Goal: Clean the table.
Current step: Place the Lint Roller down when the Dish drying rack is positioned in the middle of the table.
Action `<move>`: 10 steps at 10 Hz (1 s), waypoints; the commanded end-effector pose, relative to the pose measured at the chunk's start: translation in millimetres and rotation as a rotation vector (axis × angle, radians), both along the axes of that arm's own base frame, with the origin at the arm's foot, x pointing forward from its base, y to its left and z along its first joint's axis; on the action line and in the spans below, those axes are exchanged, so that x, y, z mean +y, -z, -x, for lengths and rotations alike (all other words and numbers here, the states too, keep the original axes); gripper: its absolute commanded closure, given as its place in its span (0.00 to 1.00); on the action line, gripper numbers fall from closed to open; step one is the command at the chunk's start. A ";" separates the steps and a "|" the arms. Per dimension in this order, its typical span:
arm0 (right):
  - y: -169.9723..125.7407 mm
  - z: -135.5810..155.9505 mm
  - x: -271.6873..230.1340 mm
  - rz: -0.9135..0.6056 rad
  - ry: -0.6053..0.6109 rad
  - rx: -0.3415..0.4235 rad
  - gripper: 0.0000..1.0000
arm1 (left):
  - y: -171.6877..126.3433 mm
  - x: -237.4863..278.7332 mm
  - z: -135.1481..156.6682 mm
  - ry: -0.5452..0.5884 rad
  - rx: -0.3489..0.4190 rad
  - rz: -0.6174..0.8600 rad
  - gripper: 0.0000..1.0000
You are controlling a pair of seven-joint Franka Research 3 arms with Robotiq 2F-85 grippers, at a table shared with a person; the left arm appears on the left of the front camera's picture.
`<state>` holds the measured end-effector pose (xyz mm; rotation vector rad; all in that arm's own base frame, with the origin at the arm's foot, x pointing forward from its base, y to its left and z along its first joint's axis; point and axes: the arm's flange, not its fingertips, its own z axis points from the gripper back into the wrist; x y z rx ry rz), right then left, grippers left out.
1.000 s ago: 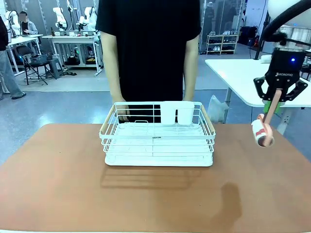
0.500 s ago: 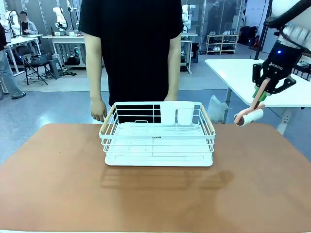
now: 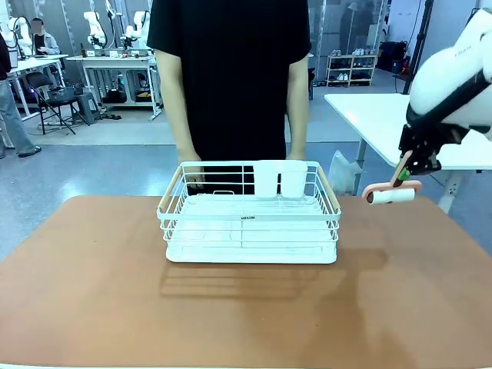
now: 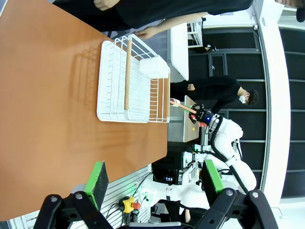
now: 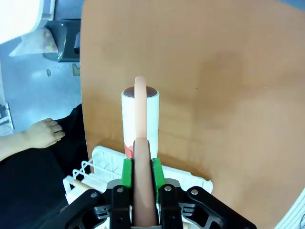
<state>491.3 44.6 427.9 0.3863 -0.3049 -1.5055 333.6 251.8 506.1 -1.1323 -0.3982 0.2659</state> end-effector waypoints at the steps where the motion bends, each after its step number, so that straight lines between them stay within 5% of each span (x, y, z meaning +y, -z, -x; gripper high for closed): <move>1: 15.4 -9.6 7.5 -0.024 0.081 -0.025 0.79 | -2.4 0.2 3.3 0.006 -0.015 0.012 0.00; 7: 63.3 -29.2 -7.1 -0.099 0.071 -0.069 0.79 | -2.4 0.2 3.3 0.006 -0.015 0.012 0.00; 10: 76.3 -32.3 -6.7 -0.093 0.060 0.005 0.79 | -2.4 0.2 3.3 0.006 -0.015 0.012 0.00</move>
